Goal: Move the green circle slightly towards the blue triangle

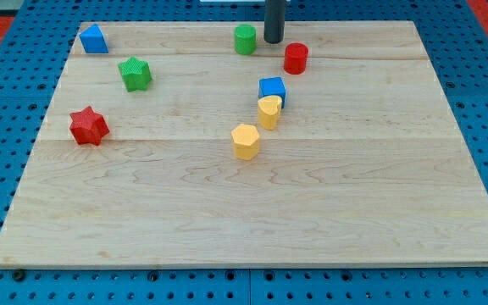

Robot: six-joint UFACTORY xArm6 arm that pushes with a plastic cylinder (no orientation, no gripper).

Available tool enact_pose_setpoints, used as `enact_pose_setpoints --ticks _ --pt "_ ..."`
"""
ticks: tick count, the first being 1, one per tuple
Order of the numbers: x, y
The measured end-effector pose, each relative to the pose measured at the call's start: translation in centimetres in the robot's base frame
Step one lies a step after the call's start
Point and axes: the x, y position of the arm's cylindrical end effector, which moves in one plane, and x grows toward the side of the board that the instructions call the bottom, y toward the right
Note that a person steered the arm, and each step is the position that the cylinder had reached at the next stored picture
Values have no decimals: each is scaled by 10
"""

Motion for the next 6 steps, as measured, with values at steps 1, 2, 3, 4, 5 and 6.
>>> enact_pose_setpoints --ticks 1,2,3,4,5,6 --pt "14 -22" --pt "18 -39" --pt "34 -20" --pt "36 9" --pt "66 -6" --pt "64 23"
